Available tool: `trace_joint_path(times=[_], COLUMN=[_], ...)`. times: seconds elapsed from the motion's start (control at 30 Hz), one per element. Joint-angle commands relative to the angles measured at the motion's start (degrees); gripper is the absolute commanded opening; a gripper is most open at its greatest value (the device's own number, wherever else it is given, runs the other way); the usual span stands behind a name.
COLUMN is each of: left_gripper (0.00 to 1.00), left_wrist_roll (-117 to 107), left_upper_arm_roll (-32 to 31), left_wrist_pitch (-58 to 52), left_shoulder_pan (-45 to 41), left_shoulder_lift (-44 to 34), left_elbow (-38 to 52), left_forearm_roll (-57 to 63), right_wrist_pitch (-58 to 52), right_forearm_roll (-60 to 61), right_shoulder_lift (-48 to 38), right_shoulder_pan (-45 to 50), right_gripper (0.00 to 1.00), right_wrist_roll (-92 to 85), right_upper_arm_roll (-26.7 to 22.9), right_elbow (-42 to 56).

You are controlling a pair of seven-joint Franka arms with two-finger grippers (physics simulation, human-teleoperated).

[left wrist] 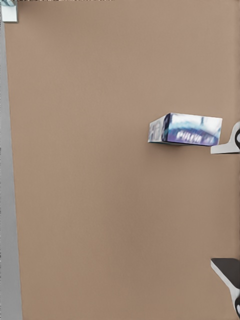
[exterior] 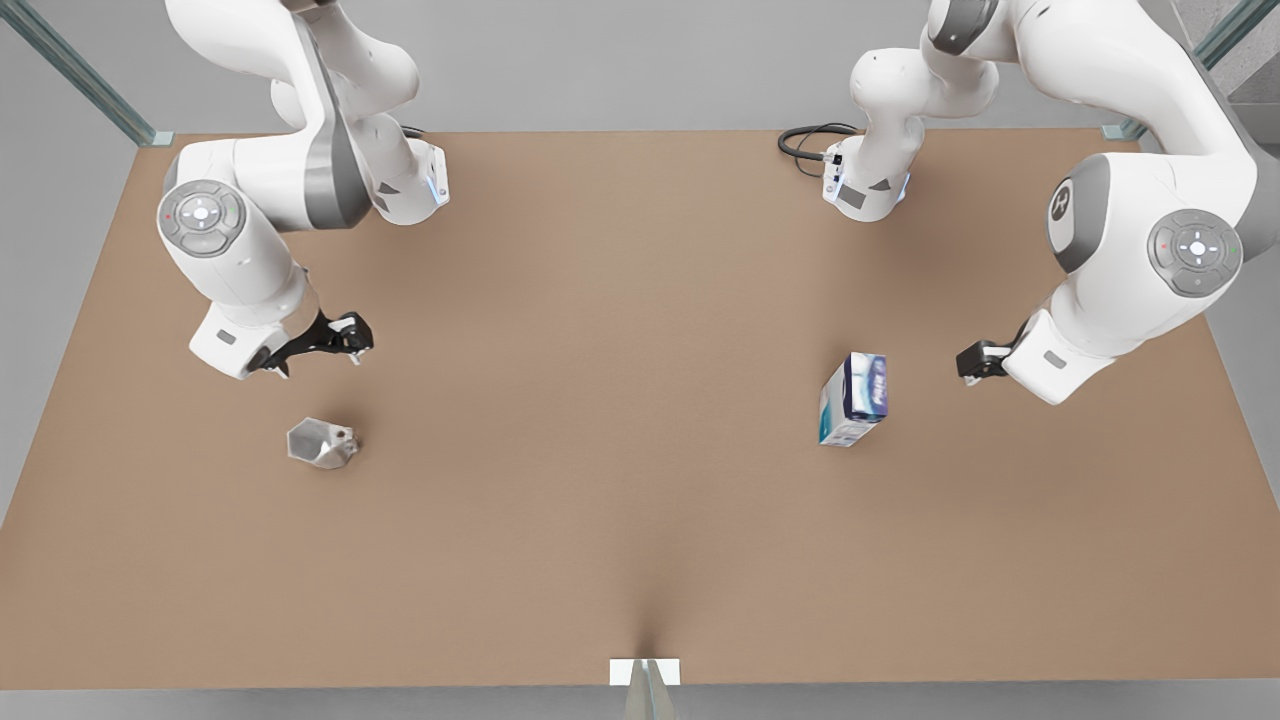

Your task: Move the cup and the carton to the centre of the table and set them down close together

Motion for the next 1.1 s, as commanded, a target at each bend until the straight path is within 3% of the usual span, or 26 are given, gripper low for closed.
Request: trace_joint_path(times=[0.0, 0.13, 0.23, 0.33, 0.5, 0.67, 1.07], left_gripper=[1.00, 1.00, 1.00, 1.00, 1.00, 1.00, 1.00], left_wrist_roll=[0.02, -0.34, -1.04, -0.86, -0.86, -0.86, -0.95], left_upper_arm_roll=[-0.01, -1.06, -0.27, -0.27, -0.27, -0.27, -0.53], left_wrist_pitch=[-0.03, -2.49, -1.08, -1.35, 0.59, 0.59, 0.67], left_shoulder_pan=[0.14, -0.12, 0.58, 3.39, 6.47, 6.56, 6.38], left_shoulder_lift=[0.05, 0.31, 0.05, -1.45, -0.83, -1.01, -0.83], left_elbow=[0.00, -0.09, 1.06, 2.02, 1.85, 2.11, 1.93], left_forearm_roll=[-0.14, -0.05, -1.19, -1.28, -1.28, -1.02, -1.28], right_wrist_pitch=[0.00, 0.26, 0.61, 4.65, 9.58, 14.77, 18.11], right_forearm_roll=[0.00, 0.18, 1.49, 7.29, 12.83, 19.34, 19.25], right_shoulder_lift=[0.00, 7.73, 13.79, 18.54, 20.12, 21.00, 25.31], right_shoulder_pan=[-0.07, -0.16, -2.27, -7.45, -10.79, -14.40, -15.89], right_gripper=[1.00, 1.00, 1.00, 1.00, 1.00, 1.00, 1.00], right_wrist_roll=[0.01, 4.32, 17.67, 21.37, 34.99, 35.17, 34.64], right_upper_arm_roll=[-0.01, -0.01, -0.01, 0.08, -0.01, -0.09, -0.18], right_elbow=[0.00, 0.88, 0.26, -0.44, -4.04, -6.59, -8.00])
